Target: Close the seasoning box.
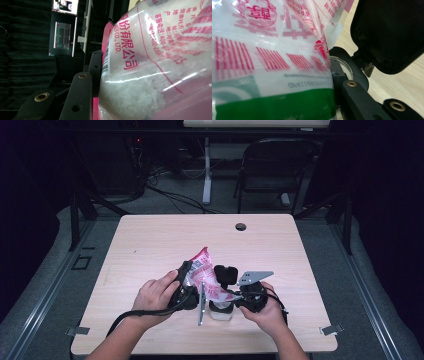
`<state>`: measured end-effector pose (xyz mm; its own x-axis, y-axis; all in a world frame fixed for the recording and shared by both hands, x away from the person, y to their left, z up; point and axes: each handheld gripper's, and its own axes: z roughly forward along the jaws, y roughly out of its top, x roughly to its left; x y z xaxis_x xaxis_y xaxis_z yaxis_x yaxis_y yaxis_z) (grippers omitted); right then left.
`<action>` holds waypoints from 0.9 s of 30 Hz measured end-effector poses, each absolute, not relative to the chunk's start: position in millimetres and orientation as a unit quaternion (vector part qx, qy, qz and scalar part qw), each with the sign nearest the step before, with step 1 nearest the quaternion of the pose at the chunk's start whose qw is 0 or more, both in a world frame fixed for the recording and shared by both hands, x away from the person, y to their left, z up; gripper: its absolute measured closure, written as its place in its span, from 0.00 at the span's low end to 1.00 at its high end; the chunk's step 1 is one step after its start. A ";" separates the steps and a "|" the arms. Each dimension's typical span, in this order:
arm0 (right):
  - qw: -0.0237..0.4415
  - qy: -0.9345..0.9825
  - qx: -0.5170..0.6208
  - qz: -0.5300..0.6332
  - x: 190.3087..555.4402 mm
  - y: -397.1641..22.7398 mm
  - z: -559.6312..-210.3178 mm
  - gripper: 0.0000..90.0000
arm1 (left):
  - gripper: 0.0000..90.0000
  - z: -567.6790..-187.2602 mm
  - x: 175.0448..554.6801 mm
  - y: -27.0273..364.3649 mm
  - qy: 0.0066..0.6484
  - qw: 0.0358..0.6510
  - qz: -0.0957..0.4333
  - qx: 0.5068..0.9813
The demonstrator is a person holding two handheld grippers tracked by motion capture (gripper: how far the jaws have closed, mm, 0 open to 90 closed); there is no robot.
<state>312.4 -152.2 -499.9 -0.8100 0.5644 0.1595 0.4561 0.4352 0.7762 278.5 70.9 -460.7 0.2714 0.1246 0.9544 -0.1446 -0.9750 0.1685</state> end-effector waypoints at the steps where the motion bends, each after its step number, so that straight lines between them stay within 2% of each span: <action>1: 0.063 0.846 0.301 0.436 312.3 -152.2 -499.9 1.00 | 0.78 -460.8 278.6 70.9 -0.006 0.112 0.603 0.790; 11: 0.076 0.847 0.293 0.437 310.5 -151.9 -498.3 1.00 | 0.78 -458.8 278.2 71.1 -0.006 0.110 0.605 0.789; 27: 0.070 0.842 0.299 0.443 311.8 -153.4 -499.9 1.00 | 0.78 -458.9 276.1 68.0 -0.015 0.108 0.611 0.784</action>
<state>311.8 -153.4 -499.9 -0.8112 0.5661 0.1466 0.4420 0.4294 0.7876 276.1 68.0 -458.9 0.2519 0.1083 0.9617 -0.1562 -0.9761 0.1509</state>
